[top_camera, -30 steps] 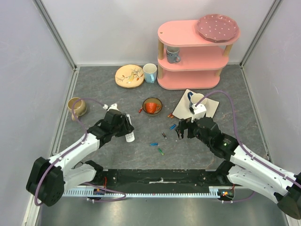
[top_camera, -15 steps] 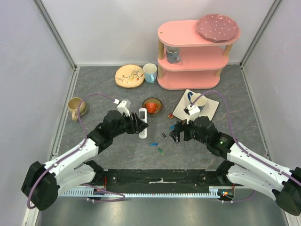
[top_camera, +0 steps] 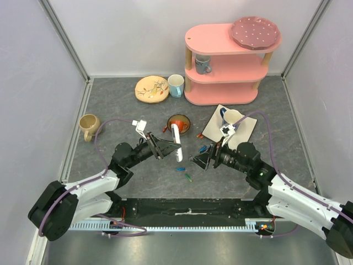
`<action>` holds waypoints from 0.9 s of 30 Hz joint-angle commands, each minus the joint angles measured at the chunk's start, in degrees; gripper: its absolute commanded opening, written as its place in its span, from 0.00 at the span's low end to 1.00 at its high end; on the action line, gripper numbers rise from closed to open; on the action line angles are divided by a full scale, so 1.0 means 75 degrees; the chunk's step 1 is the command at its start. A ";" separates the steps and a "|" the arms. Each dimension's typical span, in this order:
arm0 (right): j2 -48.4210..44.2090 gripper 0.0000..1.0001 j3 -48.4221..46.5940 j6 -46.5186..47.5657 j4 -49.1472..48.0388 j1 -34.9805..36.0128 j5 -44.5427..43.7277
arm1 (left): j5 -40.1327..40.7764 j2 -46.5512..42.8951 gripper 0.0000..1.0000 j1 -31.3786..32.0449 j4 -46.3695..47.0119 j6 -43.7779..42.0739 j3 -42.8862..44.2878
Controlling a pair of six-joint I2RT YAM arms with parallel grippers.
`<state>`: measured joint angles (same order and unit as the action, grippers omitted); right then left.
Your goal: Load the batteries into the remote control
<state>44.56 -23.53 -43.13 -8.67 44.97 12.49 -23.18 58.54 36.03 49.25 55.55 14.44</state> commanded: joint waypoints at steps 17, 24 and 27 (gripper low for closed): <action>0.1452 0.98 0.0419 -0.2183 -0.4833 0.0027 0.1533 | -0.0870 0.1499 0.02 0.0082 0.4952 0.2027 -0.0015; 0.1864 0.95 0.0371 -0.2287 -0.5218 0.0074 0.1639 | -0.0940 0.1510 0.02 0.0153 0.4917 0.1945 0.0149; 0.2051 0.94 0.0383 -0.2545 -0.5757 0.0086 0.1744 | -0.0976 0.1592 0.02 0.0200 0.4940 0.1910 0.0255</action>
<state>58.63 -18.37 -59.90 -43.88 45.25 23.77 -29.21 69.95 36.82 73.43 69.28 13.80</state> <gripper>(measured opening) 0.948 0.547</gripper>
